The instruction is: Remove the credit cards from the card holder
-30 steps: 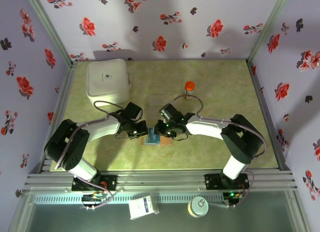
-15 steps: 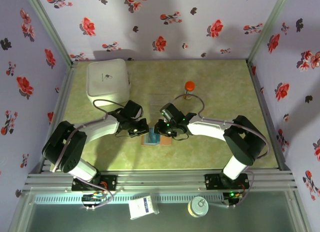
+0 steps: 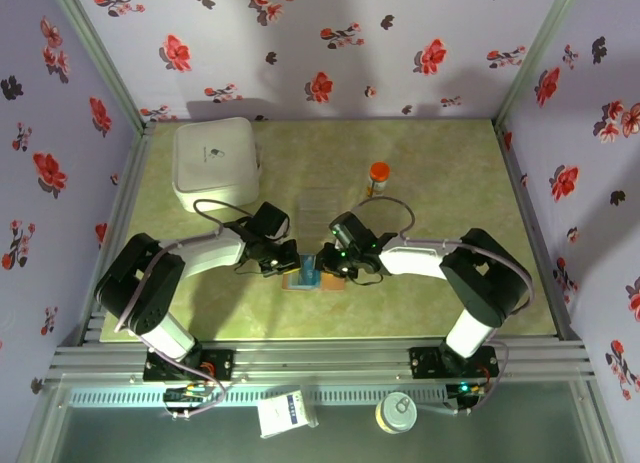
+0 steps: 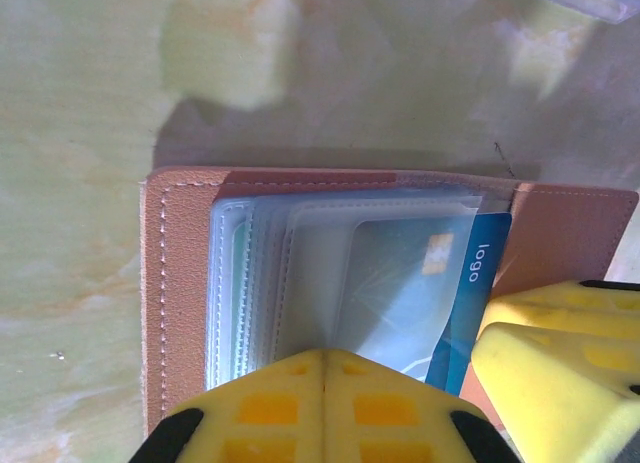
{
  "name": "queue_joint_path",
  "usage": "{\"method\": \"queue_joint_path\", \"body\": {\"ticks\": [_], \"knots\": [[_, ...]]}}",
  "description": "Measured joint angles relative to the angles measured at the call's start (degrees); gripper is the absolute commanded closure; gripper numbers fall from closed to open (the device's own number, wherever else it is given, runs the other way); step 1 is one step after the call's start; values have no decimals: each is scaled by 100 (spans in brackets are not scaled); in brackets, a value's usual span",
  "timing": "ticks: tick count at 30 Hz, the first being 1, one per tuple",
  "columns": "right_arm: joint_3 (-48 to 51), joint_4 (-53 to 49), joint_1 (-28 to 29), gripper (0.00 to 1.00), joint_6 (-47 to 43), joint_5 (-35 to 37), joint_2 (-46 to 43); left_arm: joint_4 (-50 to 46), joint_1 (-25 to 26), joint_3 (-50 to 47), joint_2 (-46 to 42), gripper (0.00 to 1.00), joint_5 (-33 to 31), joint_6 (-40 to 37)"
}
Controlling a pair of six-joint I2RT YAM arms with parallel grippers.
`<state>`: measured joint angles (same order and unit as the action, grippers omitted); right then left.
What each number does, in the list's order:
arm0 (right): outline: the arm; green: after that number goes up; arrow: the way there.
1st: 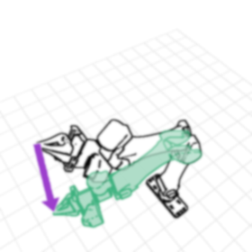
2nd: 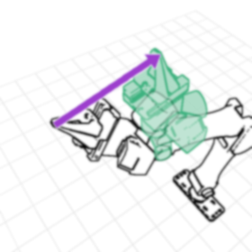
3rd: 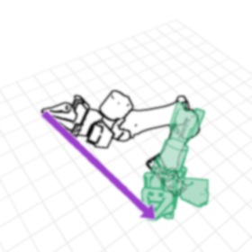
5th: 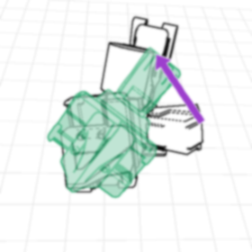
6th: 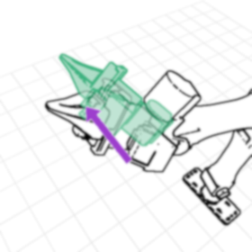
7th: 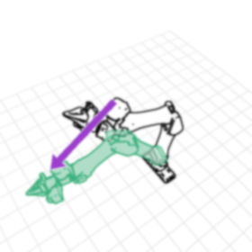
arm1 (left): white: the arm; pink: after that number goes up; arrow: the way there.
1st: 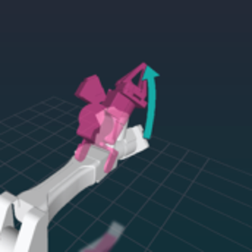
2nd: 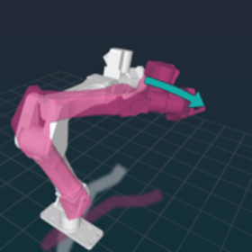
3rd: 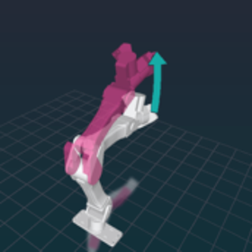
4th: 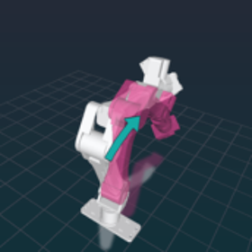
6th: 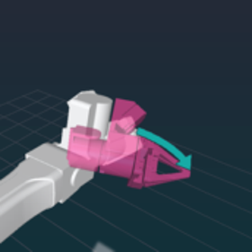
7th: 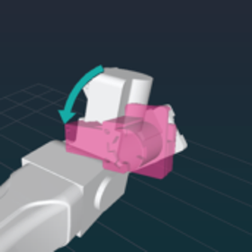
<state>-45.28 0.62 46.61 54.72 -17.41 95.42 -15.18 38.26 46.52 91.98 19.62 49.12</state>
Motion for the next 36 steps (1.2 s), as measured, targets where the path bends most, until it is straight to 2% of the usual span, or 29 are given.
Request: {"method": "queue_joint_path", "body": {"ticks": [8, 18, 36], "knots": [[133, 289, -66, 79, 0, -127, 109, 2, 0, 0, 4, 96, -11, 2], [448, 1180, -151, 80, 245, -496, 227, 11, 0, 0, 11, 96, -11, 2], [787, 1958, -289, 93, 387, -772, 251, 11, 0, 0, 17, 96, -35, 11]]}}
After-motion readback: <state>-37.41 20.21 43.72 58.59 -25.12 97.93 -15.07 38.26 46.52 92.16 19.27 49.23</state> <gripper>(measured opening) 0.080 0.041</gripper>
